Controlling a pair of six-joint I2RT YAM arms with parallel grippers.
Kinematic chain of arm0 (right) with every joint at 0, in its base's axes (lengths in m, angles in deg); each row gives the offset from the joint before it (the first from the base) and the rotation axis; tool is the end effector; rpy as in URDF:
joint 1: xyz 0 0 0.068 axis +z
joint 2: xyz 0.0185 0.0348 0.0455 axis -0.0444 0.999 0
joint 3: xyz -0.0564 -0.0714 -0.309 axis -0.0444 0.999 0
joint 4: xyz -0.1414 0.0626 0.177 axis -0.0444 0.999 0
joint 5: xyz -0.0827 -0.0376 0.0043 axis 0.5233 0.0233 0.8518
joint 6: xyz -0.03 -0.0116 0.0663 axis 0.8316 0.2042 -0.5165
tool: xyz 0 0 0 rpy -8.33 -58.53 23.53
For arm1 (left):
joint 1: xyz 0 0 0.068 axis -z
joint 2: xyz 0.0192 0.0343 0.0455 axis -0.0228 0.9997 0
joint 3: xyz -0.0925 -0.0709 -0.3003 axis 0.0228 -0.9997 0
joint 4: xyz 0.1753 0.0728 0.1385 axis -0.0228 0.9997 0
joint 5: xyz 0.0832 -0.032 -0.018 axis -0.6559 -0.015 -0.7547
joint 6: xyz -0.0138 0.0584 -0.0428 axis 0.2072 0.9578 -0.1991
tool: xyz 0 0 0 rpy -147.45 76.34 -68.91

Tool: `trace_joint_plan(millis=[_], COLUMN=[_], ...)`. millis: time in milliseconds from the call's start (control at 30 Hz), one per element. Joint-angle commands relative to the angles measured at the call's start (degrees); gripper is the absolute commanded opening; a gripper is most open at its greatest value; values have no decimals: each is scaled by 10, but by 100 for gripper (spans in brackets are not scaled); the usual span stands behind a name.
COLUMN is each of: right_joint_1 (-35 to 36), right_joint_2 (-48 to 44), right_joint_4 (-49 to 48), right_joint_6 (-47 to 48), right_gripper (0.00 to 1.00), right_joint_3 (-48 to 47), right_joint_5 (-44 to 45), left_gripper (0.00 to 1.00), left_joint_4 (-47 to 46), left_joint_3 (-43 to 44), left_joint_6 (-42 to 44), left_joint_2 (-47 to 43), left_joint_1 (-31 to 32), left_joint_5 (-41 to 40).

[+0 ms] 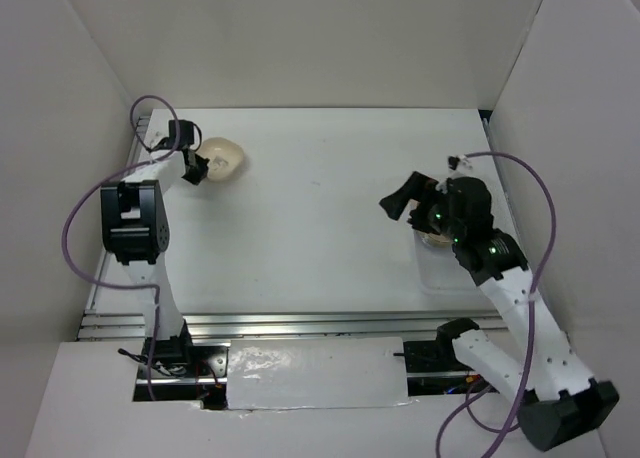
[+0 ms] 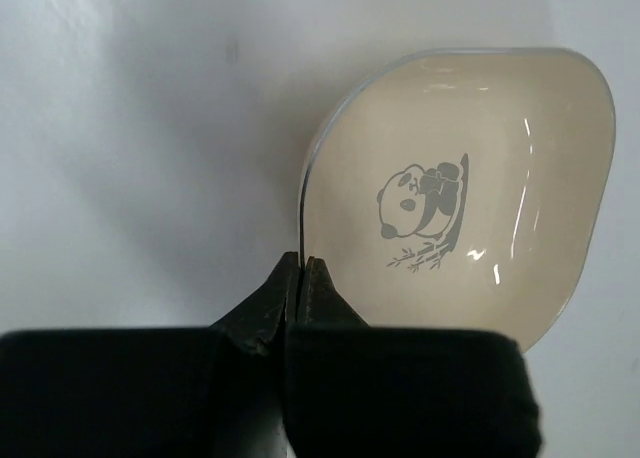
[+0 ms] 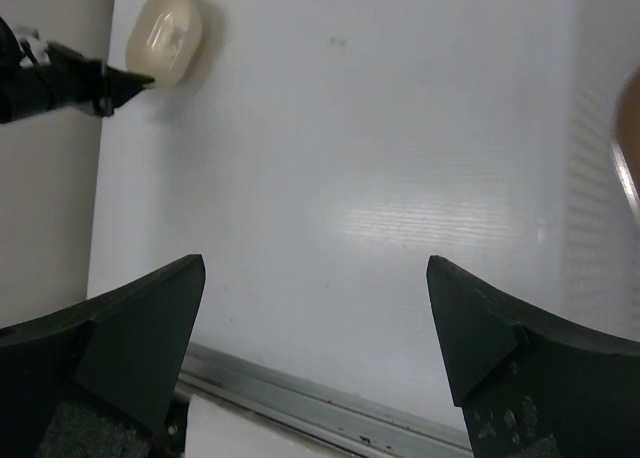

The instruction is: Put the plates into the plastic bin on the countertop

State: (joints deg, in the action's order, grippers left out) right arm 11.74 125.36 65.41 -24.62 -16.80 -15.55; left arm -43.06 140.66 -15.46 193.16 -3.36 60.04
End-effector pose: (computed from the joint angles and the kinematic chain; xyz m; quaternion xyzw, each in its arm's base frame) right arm 0.1306 0.0399 0.3574 0.1287 0.8355 0.2641 0.4644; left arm 0.4804 0.0524 0.2250 -0.5480 0.7591 -0.0746 0.3432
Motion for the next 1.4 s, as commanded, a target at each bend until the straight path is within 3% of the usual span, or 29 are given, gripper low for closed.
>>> trace_joint_plan(millis=[0, 167, 400, 467, 500, 533, 633, 700, 800, 867, 967, 1033, 1100, 1133, 1167, 1367], right_joint_1=[114, 204, 234, 234, 234, 234, 232, 232, 230, 226, 215, 202, 182, 173, 160, 6], right_joint_2=[100, 203, 262, 269, 270, 275, 280, 286, 294, 288, 271, 256, 229, 219, 205, 96], right_joint_4=[-19, 8, -3, -17, -20, -27, -40, -46, -36, -33, -38, -35, -24, -26, -24, 41], right_joint_6=[42, 72, 58, 56, 51, 49, 44, 38, 30, 22, 14, 7, -14, -14, -24, -92], right_gripper=[100, 100, 98, 89, 74, 68, 36, 22, 18, 4, 0, 0, 0, 0, 0, 0], right_joint_3=[-97, -213, -216, -200, -194, -182, -162, -156, -155, -147, -129, -118, -103, -93, -86, -14], right_joint_5=[57, 168, 207, 206, 206, 206, 206, 210, 217, 217, 206, 200, 197, 194, 193, 233], left_gripper=[0, 0, 0, 0, 0, 0, 0, 0, 0, 0, 0, 12, 70, 89, 99, 99], left_joint_4=[-30, 3, 55, 56, 59, 66, 87, 93, 92, 89, 72, 69, 87, 87, 90, 142], left_joint_3=[-80, -155, -150, -148, -143, -136, -119, -114, -115, -117, -125, -129, -125, -124, -125, -153], left_joint_6=[122, 185, 226, 226, 225, 226, 228, 228, 223, 219, 211, 207, 188, 184, 178, 103], left_joint_2=[-169, -312, -381, -392, -399, -400, -396, -394, -402, -417, -443, -452, -461, -465, -474, -530], left_joint_1=[95, 246, 359, 389, 399, 415, 436, 448, 455, 454, 448, 442, 439, 438, 435, 400], left_joint_5=[25, 44, 75, 73, 63, 55, 59, 58, 52, 46, 42, 39, 5, 5, -14, -99])
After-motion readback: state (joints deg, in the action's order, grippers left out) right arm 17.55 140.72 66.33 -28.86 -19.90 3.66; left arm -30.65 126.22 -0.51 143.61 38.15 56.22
